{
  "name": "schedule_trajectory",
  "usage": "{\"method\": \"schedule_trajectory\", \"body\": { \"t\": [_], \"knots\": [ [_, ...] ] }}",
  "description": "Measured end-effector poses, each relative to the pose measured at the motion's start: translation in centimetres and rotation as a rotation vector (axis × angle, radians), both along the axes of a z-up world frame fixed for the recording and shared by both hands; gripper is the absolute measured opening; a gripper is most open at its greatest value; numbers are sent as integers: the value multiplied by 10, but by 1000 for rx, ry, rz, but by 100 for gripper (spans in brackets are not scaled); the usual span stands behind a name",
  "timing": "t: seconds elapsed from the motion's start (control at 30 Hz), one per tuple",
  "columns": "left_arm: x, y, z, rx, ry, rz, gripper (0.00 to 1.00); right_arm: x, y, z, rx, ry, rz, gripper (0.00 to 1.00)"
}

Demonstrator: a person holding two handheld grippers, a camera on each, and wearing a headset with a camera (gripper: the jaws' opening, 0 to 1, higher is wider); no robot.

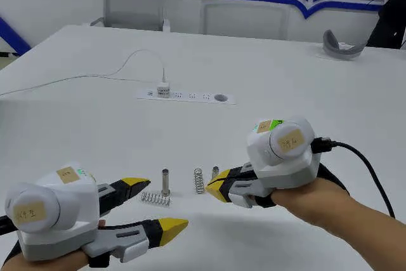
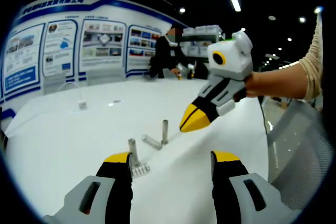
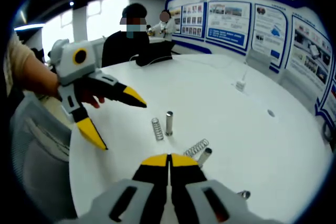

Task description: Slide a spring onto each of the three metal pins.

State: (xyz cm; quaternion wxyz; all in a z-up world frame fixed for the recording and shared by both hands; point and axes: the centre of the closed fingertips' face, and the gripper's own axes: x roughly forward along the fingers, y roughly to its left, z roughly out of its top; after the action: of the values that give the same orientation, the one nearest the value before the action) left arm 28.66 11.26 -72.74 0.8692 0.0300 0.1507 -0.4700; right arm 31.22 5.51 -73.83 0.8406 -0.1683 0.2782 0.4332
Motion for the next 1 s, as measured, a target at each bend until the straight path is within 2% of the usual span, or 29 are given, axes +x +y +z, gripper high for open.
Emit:
{"method": "schedule_trajectory", "body": {
  "t": [0.13, 0.23, 0.33, 0.5, 0.67, 0.83, 0.93, 1.0],
  "knots": [
    [3, 1, 2, -10, 2, 11, 61, 1, -1, 4, 9, -6, -7, 2],
    [0, -1, 2, -11, 2, 7, 61, 0, -3, 6, 17, -11, -16, 2],
    [-1, -1, -2, 0, 10, 0, 61, 1, -9, 6, 29, -13, -37, 2],
    [2, 0, -2, -6, 11, 6, 61, 1, -18, 7, 40, -15, -62, 3],
    [3, 1, -3, -4, 14, 7, 61, 4, -33, 20, 68, -46, -110, 6],
    [4, 2, -5, 1, 14, 5, 62, 18, -71, 32, 75, -119, -221, 13],
    [6, 3, -6, 1, 18, 10, 61, 31, -104, 28, 49, -139, -321, 20],
    [7, 2, -6, -1, 17, 11, 62, 36, -114, 17, 35, -123, -338, 22]
  ]
}}
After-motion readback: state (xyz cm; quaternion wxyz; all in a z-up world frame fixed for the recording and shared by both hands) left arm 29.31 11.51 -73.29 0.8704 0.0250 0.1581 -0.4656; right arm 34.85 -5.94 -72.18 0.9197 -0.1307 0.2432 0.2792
